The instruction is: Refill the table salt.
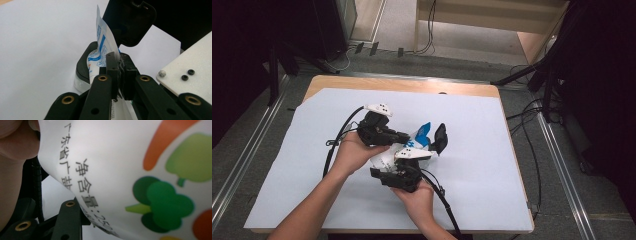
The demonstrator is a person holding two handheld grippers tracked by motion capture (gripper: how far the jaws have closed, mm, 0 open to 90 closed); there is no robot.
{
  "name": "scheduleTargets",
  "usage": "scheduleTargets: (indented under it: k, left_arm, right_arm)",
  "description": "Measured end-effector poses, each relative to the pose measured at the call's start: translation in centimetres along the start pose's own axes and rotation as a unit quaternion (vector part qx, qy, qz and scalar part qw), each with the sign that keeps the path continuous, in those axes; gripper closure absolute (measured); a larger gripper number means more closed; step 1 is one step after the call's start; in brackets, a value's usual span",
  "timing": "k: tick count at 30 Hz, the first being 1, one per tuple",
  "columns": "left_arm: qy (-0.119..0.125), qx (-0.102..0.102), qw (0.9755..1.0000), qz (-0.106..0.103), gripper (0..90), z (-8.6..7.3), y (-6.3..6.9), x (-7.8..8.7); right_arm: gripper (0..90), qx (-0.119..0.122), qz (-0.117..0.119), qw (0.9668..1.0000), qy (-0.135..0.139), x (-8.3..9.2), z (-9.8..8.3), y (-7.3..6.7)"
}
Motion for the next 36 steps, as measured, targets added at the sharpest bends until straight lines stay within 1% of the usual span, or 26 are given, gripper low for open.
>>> scheduleTargets:
  k: [2, 6, 11, 15, 18, 20, 26, 28, 30, 36]
  left_arm:
    - [0.001, -0.004, 1.0000, 0.006, 89.0, 0.03, -0.04, 0.03]
    - [0.002, -0.002, 1.0000, 0.005, 88.9, 0.09, -0.09, -0.01]
    - [0.003, -0.001, 1.0000, 0.003, 89.0, 0.10, -0.20, -0.05]
    - [0.000, 0.001, 1.0000, 0.002, 89.0, 0.08, -0.29, -0.14]
    - [0.001, 0.002, 1.0000, 0.000, 88.8, 0.09, -0.22, -0.23]
    - [0.001, 0.003, 1.0000, -0.002, 88.6, 0.12, -0.12, -0.26]
    - [0.005, 0.005, 1.0000, -0.004, 87.6, 0.21, -0.05, -0.19]
    - [0.007, 0.005, 1.0000, -0.004, 87.1, 0.27, -0.02, -0.14]
    - [0.013, 0.008, 0.9999, -0.007, 86.1, 0.39, 0.04, -0.11]
    - [0.011, 0.008, 0.9999, -0.004, 84.9, 0.36, 0.03, 0.14]
  right_arm:
    - [54.4, 0.002, 0.002, 1.0000, 0.000, -0.02, 0.00, -0.01]
    - [51.2, 0.008, 0.012, 0.9999, 0.003, -0.06, 0.02, -0.13]
    - [50.2, 0.027, 0.007, 0.9996, -0.002, -0.23, -0.11, -0.10]
    - [51.0, 0.036, 0.004, 0.9993, -0.008, -0.34, -0.24, -0.07]
    - [53.6, 0.034, 0.003, 0.9994, -0.010, -0.32, -0.26, 0.02]
    - [58.6, 0.033, -0.005, 0.9994, -0.011, -0.21, -0.29, 0.20]
    - [59.4, 0.025, 0.000, 0.9997, -0.008, -0.12, -0.23, 0.15]
    - [59.6, 0.018, 0.003, 0.9998, -0.005, -0.10, -0.17, 0.09]
    - [59.7, 0.015, 0.006, 0.9999, -0.003, -0.06, -0.09, 0.03]
    - [59.8, 0.010, 0.010, 0.9999, -0.001, -0.06, -0.01, -0.16]
Point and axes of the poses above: each handheld gripper's, and its own axes: x roughly backward along the jaws, z roughly out of its top, y roughly to its right, the point moved 10 cm from there along -x, roughly forward along the jaws, and after that the axes turned 7 degrees about x, right-handed, at the moved point
